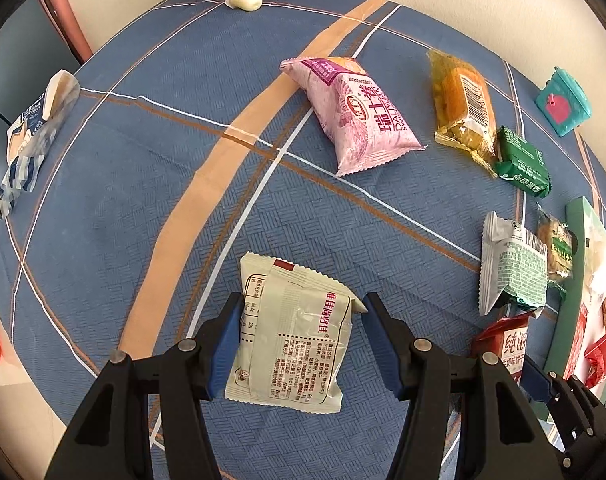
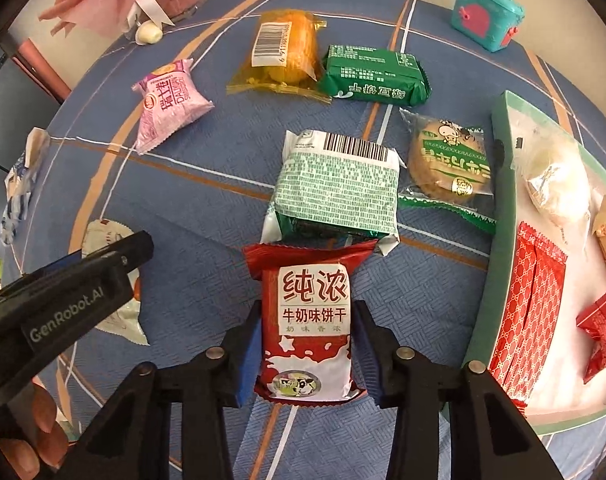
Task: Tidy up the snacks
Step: 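Carry white pack with left tool while right tool carries milk biscuit pack into tray, opening both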
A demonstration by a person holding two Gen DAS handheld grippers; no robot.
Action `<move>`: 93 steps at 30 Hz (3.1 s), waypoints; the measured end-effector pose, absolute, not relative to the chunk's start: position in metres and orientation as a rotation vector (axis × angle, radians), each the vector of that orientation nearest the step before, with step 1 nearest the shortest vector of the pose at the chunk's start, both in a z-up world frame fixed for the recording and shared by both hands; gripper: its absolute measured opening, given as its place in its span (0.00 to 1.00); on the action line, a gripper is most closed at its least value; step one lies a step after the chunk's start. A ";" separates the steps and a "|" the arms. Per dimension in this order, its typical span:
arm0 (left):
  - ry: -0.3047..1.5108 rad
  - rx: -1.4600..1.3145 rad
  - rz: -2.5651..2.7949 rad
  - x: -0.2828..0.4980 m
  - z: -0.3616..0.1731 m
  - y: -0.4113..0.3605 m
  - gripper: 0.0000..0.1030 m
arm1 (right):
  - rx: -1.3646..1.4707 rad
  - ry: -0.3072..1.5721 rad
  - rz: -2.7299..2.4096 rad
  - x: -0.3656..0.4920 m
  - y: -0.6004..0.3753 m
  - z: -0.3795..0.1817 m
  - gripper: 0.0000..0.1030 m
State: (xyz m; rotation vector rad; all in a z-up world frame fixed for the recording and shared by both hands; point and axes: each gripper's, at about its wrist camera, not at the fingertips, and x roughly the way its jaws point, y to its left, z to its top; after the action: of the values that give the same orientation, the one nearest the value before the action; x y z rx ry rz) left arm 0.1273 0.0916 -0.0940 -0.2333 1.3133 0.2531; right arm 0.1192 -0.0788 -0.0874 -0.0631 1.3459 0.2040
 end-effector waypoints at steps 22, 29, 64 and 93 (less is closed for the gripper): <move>1.181 -0.181 0.277 0.108 -0.037 0.078 0.59 | -0.040 1.220 0.233 0.105 -0.081 -0.024 0.41; 1.140 -0.180 0.265 0.108 -0.015 0.061 0.59 | -0.016 1.197 0.195 0.109 -0.114 -0.013 0.41; 1.089 0.066 -0.187 0.154 0.012 -0.212 0.60 | 0.413 0.981 -0.459 0.093 -0.433 0.017 0.41; 1.141 0.130 -0.234 0.172 -0.032 -0.252 0.62 | 0.351 1.124 -0.461 0.105 -0.425 -0.036 0.41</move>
State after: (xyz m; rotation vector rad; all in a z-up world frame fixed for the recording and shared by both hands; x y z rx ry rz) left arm 0.1717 -0.2524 -0.0317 0.1297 1.1413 -0.2339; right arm 0.1050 -0.4246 -0.0359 0.3507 1.1238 -0.4606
